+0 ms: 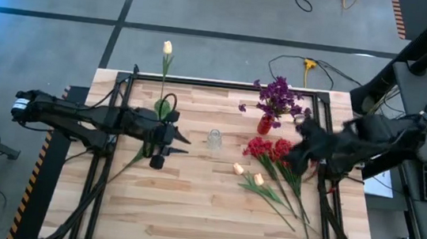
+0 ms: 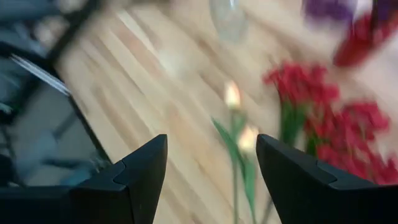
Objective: Sort flowers into vase by color
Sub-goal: Put the left red flowers into the transparent vase
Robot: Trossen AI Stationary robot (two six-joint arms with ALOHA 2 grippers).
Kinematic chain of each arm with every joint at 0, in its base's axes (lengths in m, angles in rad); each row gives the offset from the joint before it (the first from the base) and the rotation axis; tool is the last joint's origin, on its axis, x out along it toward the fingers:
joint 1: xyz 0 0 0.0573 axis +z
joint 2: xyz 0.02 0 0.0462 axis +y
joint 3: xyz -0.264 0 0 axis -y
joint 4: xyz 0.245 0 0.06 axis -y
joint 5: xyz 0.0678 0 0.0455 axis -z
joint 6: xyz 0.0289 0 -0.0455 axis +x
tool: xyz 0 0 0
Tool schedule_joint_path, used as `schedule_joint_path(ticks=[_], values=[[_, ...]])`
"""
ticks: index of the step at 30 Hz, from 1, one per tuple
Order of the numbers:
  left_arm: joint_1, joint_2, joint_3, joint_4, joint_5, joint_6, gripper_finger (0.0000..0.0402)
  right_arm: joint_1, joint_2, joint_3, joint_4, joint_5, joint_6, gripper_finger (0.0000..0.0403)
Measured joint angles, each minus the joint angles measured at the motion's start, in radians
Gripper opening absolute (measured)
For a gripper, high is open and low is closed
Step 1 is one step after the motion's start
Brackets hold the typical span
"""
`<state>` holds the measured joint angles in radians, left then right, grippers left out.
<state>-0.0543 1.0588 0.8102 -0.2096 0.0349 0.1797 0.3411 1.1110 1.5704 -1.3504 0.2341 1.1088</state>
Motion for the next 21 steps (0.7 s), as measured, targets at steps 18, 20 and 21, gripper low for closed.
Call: schedule_joint_path(ticks=[18,20,21], values=[[-0.113,-0.005,0.108,-0.172,-0.089,-0.199,0.0118,0.114,0.293,-0.316,-0.035,0.004,0.094,0.0237],[-0.130,-0.004,0.098,-0.111,-0.087,-0.205,0.0118,0.096,0.285,-0.374,0.047,0.011,0.079,0.0237],[-0.140,-0.004,0.093,-0.085,-0.087,-0.205,0.0118,0.084,0.278,-0.407,0.104,0.012,0.070,0.0237]])
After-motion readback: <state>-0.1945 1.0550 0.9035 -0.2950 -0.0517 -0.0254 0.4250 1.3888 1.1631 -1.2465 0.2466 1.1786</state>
